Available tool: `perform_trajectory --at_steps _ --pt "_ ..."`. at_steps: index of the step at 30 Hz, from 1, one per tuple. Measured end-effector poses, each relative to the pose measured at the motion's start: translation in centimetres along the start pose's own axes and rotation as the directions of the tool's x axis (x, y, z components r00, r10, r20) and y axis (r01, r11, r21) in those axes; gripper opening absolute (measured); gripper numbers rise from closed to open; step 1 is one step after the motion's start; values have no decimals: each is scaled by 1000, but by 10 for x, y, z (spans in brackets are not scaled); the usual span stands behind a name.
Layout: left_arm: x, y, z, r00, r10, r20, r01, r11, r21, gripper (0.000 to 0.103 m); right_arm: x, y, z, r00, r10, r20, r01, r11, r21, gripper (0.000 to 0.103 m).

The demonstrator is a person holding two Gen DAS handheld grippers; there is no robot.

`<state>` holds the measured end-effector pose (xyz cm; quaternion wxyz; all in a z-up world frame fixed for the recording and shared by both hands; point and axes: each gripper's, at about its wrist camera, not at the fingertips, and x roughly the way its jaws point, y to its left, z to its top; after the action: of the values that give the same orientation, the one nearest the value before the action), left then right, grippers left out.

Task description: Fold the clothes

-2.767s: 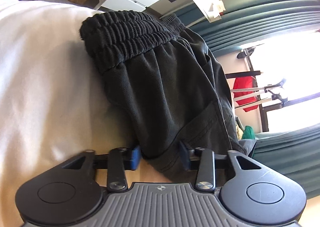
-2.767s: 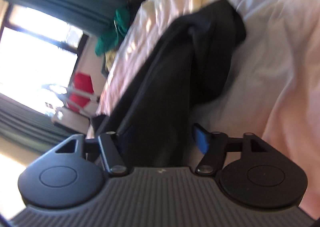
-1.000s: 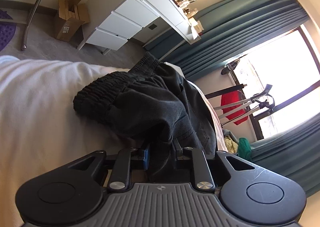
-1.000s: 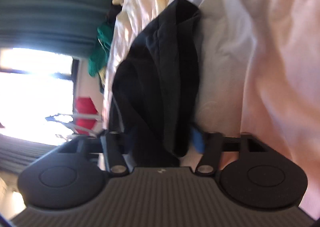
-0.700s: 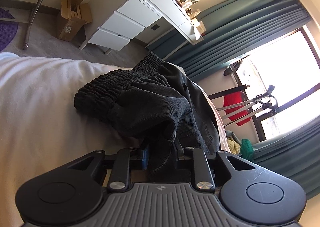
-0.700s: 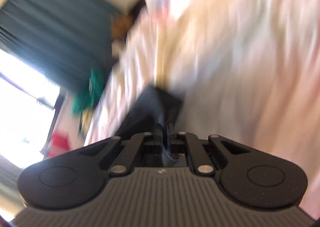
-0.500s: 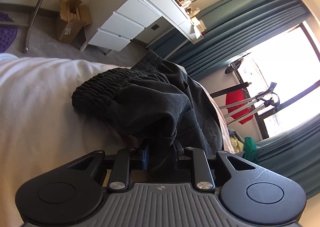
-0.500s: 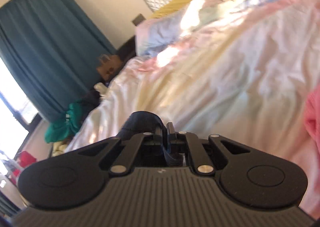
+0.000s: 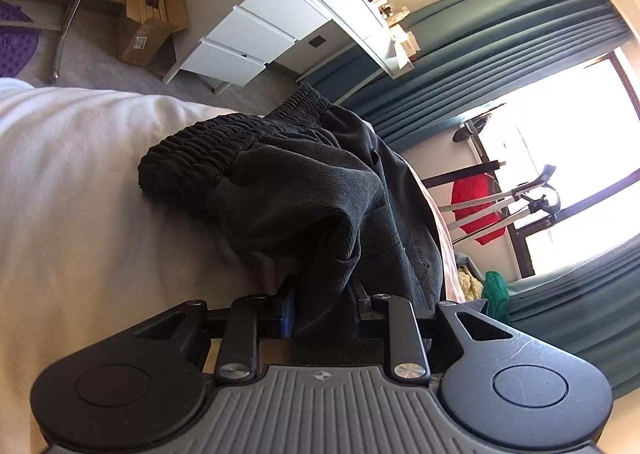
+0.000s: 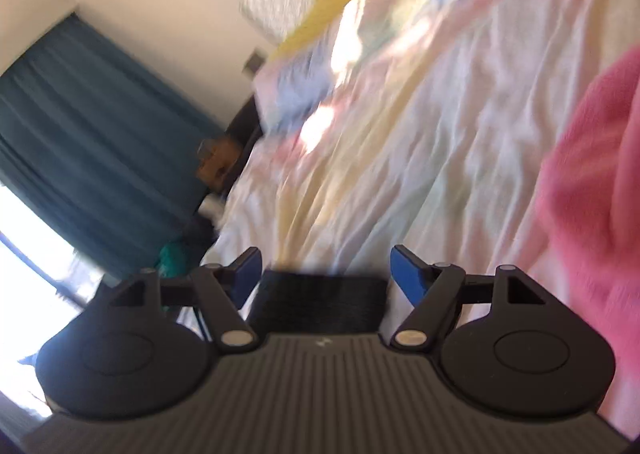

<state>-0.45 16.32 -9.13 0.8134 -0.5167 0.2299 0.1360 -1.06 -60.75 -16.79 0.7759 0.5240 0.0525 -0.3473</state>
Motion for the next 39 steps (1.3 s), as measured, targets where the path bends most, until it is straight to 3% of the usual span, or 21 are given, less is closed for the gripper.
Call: perform_trajectory --at_steps 2,4,6,8,12,18,19,20,22,27,31,34,37,39 --pt "-1 3 0 1000 -2 -7 2 1000 -12 26 14 2 -13 981 41 -187 -34 999 38 73" --pt "-3 5 0 1000 -6 -11 6 1000 -18 26 29 3 -27 931 88 -355 -60 994 92 72" --pt "-3 6 -1 1000 -5 -12 5 1000 -18 26 44 -1 -45 883 141 -448 -66 982 179 71" --pt "-2 6 -2 1000 -2 -9 1 1000 -13 26 54 -1 -53 872 148 -466 -57 977 203 72" --pt "1 5 -5 1000 7 -5 -7 1000 -1 26 75 10 -56 886 176 -428 -120 981 156 73" --pt "6 7 -9 1000 16 -7 -16 1000 8 29 95 14 -58 924 197 -328 -158 977 142 72" --pt "7 7 -9 1000 18 -4 -18 1000 14 29 94 17 -56 932 195 -306 -166 979 116 63" --pt "8 7 -9 1000 13 -2 -13 1000 14 29 94 21 -55 939 193 -283 -174 981 90 41" --pt "10 7 -9 1000 -2 1 2 1000 6 30 93 26 -51 951 171 -258 -172 985 20 15" --pt "16 19 -7 993 -122 -2 121 986 -112 46 72 38 -35 965 212 -153 -213 977 14 8" --pt "14 20 -5 985 -173 9 172 977 -128 45 34 73 -19 955 296 1 -293 948 -124 8" --pt "13 18 -5 984 -177 2 176 978 -113 45 17 84 -15 959 271 81 -250 946 -205 8" --pt "12 15 -6 990 -144 -8 142 986 -86 45 35 69 -15 990 137 25 -131 979 -157 8" --pt "12 15 -6 993 -118 -20 116 990 -85 45 53 57 -21 998 45 -42 -50 991 -127 8"
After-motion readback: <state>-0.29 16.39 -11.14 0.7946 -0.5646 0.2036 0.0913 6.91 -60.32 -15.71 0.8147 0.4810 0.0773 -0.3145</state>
